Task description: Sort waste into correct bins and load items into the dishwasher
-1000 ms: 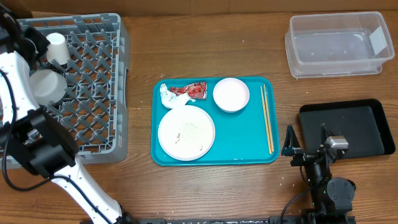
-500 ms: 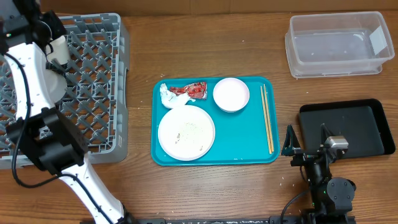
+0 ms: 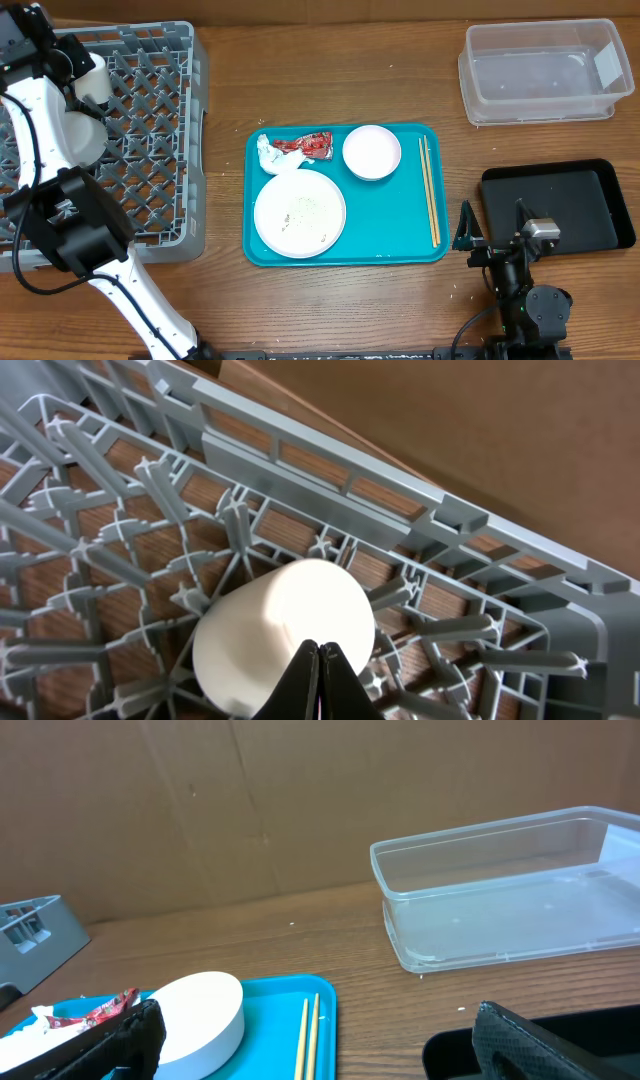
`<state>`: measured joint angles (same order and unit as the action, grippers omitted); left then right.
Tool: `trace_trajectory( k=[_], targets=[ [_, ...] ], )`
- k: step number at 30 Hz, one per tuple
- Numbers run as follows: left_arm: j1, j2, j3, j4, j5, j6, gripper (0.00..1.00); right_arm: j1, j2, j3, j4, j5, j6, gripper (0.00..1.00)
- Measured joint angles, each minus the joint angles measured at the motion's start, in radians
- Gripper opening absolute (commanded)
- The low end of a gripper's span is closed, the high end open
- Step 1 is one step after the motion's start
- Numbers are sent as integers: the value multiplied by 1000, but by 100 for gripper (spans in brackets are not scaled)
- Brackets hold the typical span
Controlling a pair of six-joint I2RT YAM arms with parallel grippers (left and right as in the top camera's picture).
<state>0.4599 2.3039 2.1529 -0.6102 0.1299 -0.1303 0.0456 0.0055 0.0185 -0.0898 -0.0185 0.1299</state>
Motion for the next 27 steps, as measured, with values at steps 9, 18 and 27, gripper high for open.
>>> trace_trajectory(
  k=[9, 18, 27],
  targets=[
    [0, 45, 0, 61, 0, 3, 4, 0, 0, 0, -1, 0, 1, 100],
    [0, 55, 0, 71, 0, 4, 4, 0, 0, 0, 0, 0, 0, 100],
    [-2, 78, 0, 73, 5, 7, 4, 0, 0, 0, 0, 0, 0, 100]
  ],
)
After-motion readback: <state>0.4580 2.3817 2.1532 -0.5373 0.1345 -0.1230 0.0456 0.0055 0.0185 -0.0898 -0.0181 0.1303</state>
